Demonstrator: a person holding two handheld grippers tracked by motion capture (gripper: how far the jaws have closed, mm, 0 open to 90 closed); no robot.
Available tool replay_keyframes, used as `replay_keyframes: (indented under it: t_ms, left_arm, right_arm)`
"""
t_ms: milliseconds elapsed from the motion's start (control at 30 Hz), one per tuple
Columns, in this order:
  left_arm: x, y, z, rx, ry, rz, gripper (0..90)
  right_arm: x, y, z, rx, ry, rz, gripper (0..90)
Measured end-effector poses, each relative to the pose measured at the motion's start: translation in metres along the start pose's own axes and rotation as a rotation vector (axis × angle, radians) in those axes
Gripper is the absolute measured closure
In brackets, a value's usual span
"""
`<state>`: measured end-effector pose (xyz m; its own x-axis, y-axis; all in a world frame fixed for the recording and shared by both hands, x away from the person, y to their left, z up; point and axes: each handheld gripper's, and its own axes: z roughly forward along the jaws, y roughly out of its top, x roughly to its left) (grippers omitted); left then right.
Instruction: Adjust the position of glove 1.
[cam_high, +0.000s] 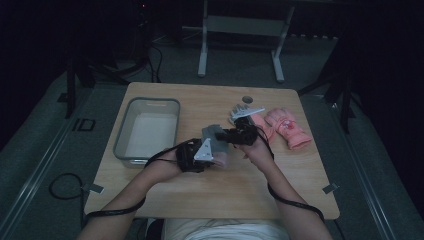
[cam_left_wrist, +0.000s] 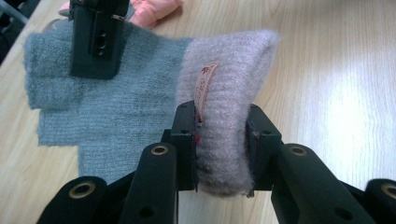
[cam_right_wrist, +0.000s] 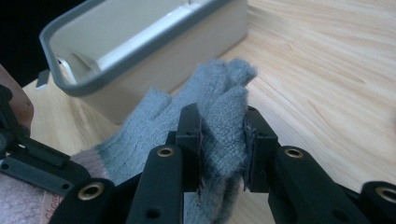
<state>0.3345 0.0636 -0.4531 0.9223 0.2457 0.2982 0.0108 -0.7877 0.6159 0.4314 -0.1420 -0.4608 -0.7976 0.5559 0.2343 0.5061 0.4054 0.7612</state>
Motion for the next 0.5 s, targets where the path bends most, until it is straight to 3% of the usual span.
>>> replay_keyframes:
  t_ms: [200,500]
  left_arm:
    - [0.011,-0.011,-0.018,0.013,0.013,-0.019,69.4]
    - [0.025,-0.024,-0.037,0.067,0.041,-0.013,69.4]
  right_arm:
    - [0.011,0.021,0.012,0.003,0.011,-0.035,72.6]
    - [0.032,0.05,0.029,-0.013,0.023,-0.075,72.7]
